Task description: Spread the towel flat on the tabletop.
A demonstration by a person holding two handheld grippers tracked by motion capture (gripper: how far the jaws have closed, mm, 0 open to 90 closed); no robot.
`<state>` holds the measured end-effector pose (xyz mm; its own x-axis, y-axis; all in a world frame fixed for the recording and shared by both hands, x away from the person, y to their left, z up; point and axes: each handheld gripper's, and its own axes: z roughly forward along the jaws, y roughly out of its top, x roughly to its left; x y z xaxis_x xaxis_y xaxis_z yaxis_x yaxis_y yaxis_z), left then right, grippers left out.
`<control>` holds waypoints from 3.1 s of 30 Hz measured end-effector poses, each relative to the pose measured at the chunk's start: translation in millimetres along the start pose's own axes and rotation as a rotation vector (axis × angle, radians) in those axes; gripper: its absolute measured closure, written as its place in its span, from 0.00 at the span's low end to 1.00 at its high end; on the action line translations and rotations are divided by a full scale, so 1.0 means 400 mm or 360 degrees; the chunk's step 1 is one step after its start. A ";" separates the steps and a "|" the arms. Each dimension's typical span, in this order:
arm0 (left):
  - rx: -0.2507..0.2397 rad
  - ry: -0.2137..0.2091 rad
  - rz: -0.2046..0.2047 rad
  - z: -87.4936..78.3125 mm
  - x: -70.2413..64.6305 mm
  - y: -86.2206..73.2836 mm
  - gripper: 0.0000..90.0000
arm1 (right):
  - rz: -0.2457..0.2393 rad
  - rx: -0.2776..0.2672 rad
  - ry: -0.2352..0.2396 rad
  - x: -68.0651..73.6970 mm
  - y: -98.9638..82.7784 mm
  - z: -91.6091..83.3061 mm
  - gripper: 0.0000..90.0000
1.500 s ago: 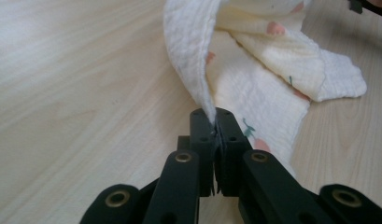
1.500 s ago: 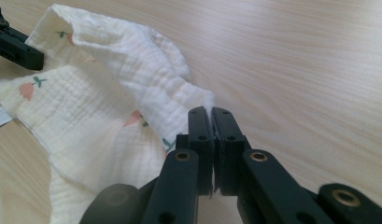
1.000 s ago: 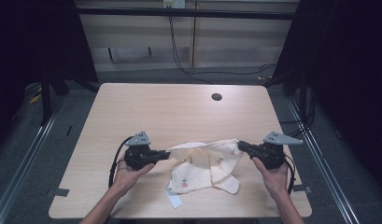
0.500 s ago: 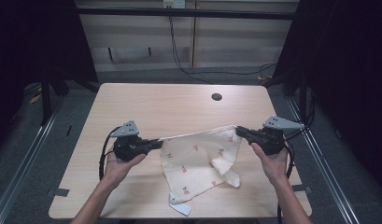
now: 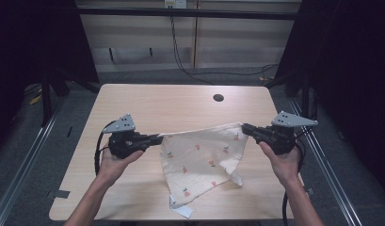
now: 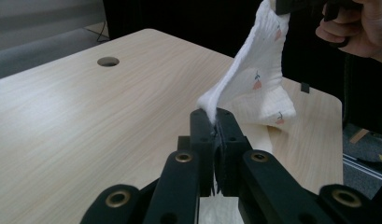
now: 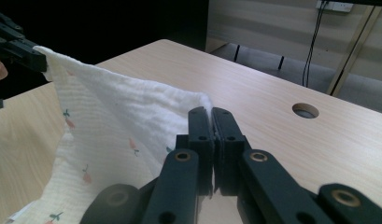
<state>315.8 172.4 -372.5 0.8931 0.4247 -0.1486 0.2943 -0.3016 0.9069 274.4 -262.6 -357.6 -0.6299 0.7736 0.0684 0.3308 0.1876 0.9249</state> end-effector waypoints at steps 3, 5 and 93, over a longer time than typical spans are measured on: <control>0.0000 0.0030 0.0000 -0.018 0.001 0.013 0.98 | -0.0005 -0.0024 0.0042 0.006 0.015 -0.013 0.98; -0.0002 0.0032 0.0004 -0.030 0.004 0.018 0.98 | -0.0017 -0.0031 0.0055 0.014 0.026 -0.021 0.98; 0.0398 0.0288 -0.0402 0.128 0.312 -0.084 0.96 | 0.0112 0.0340 0.0016 -0.145 -0.041 0.355 0.98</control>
<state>434.8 191.7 -441.8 0.7140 0.6489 -0.2628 0.5908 -0.3572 0.7234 405.3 -224.7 -429.8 -0.6068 0.7834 0.1344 0.5146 0.2582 0.8176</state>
